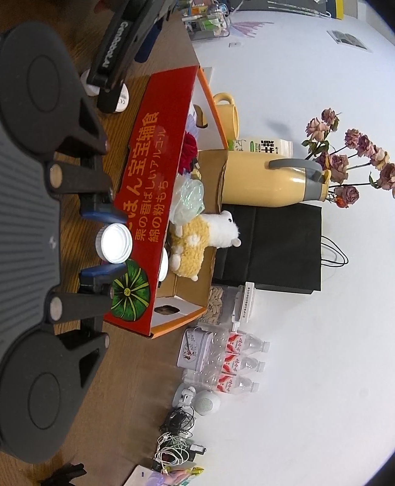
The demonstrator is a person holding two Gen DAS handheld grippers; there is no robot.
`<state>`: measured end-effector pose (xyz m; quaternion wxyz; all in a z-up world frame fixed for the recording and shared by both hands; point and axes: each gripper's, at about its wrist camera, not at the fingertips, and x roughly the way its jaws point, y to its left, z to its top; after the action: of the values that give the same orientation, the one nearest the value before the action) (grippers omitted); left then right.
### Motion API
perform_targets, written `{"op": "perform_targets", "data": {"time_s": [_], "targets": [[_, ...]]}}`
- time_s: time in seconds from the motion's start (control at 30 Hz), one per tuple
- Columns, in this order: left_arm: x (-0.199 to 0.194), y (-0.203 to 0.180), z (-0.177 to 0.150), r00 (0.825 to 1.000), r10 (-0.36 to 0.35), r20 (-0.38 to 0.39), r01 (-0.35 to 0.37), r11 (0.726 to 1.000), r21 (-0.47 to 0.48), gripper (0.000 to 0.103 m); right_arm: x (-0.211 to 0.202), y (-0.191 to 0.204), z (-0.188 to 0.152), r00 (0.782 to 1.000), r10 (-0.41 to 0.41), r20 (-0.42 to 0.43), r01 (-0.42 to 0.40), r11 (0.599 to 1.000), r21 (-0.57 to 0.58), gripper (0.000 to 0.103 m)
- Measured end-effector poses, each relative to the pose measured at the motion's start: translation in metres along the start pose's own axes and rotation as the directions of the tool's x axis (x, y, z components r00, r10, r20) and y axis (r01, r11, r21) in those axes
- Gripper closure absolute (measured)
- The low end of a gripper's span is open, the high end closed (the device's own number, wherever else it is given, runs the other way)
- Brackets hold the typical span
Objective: Organize objects
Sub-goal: 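Grasp the white round puck with the left gripper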
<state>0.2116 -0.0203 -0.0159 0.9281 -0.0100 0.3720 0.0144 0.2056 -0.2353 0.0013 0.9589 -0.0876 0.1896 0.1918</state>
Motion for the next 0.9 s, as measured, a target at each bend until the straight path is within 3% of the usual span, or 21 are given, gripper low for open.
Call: {"op": "perform_targets", "data": {"time_s": [0.13, 0.2, 0.23, 0.27, 0.63, 0.9], "targets": [[0.000, -0.004, -0.002, 1.000, 0.005, 0.006, -0.005, 1.000, 0.013, 0.017, 0.000, 0.000, 0.000, 1.000, 0.003, 0.003, -0.003, 1.000, -0.002, 0.076], [-0.004, -0.005, -0.002, 1.000, -0.001, 0.022, 0.001, 1.000, 0.018, 0.035, -0.001, 0.001, 0.000, 1.000, 0.005, 0.004, -0.005, 1.000, -0.003, 0.076], [-0.006, -0.005, -0.002, 1.000, -0.007, 0.031, 0.007, 1.000, 0.019, 0.052, -0.001, 0.001, 0.000, 1.000, 0.005, 0.004, -0.005, 1.000, -0.003, 0.076], [-0.007, -0.005, -0.002, 0.999, -0.014, 0.037, 0.013, 1.000, 0.019, 0.062, -0.001, 0.001, 0.000, 1.000, 0.004, 0.004, -0.004, 1.000, -0.003, 0.076], [-0.011, -0.003, -0.005, 0.997, -0.030, 0.068, 0.030, 1.000, -0.001, 0.063, -0.001, 0.001, 0.000, 1.000, 0.005, 0.004, -0.005, 1.000, -0.003, 0.076], [-0.029, -0.001, -0.002, 0.987, -0.039, 0.157, 0.041, 0.999, -0.008, 0.063, -0.003, 0.002, 0.000, 1.000, -0.002, 0.019, 0.002, 1.000, -0.004, 0.076]]}}
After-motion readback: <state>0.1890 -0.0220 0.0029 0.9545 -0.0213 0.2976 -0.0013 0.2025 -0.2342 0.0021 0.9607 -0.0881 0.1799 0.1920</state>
